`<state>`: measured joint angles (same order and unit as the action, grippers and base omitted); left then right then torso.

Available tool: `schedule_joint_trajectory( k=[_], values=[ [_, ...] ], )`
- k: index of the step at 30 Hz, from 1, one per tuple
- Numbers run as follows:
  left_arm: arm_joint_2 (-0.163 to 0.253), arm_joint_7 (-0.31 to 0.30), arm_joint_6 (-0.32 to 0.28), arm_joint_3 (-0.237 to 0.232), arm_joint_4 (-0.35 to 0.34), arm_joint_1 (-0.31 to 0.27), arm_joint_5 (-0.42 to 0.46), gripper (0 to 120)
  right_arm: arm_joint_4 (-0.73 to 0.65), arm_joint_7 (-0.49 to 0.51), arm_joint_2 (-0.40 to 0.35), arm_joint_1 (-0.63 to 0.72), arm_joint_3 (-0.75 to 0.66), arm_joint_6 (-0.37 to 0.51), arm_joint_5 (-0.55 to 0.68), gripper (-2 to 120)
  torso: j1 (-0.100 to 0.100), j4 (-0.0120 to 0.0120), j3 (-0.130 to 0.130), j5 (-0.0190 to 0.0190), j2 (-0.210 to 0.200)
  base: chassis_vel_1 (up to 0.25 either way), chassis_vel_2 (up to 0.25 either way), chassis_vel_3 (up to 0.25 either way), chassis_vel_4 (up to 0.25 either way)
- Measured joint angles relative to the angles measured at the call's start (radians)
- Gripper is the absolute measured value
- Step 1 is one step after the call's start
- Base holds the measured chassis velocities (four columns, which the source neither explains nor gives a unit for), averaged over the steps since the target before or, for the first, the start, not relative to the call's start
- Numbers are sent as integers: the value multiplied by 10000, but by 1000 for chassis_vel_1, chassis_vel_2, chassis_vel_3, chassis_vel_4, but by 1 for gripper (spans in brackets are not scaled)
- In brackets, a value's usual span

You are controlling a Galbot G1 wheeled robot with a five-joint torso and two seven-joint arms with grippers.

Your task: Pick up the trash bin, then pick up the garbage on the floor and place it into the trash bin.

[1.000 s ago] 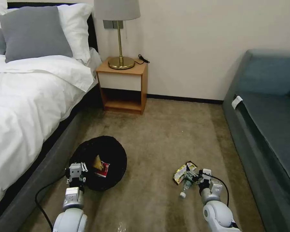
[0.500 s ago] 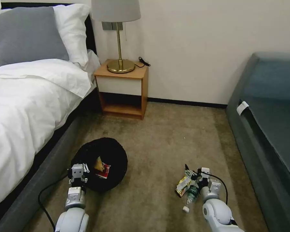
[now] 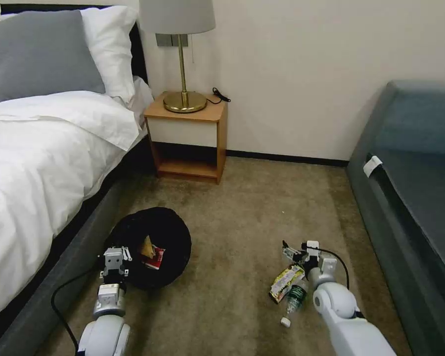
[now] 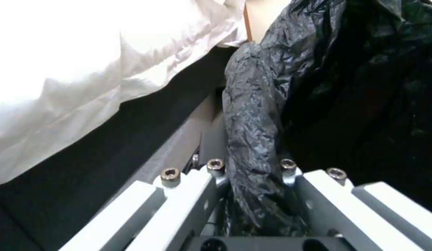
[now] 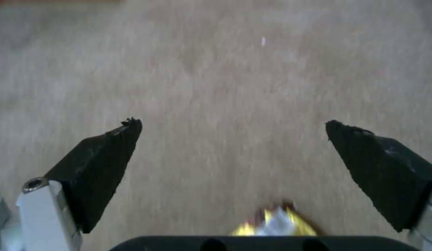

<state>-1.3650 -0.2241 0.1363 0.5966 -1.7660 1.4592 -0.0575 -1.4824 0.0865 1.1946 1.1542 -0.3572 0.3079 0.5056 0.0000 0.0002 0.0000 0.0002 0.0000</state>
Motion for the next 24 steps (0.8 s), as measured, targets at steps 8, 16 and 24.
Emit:
schedule_joint_trajectory(
  k=[8, 16, 24],
  values=[
    [-44, 37, 152, 42, 473, -75, 26, 4, -1245, 1094, -1668, 489, 933, 2499, 1997, 100, 0, -2, -1, -2, 0, 0, 0, 0, 0],
    [-244, 36, 114, -155, 437, -250, 22, 4, -1979, 2038, -2078, 872, 1098, 3294, 3701, 100, 0, -2, 0, -1, 0, 0, 0, 0, 0],
    [-369, 36, 76, -383, 416, -311, -102, 4, -1647, 2735, -1789, 1013, 1011, 3808, 4240, 100, 0, -2, 0, -2, 0, 0, 0, 0, 0]
  ],
)
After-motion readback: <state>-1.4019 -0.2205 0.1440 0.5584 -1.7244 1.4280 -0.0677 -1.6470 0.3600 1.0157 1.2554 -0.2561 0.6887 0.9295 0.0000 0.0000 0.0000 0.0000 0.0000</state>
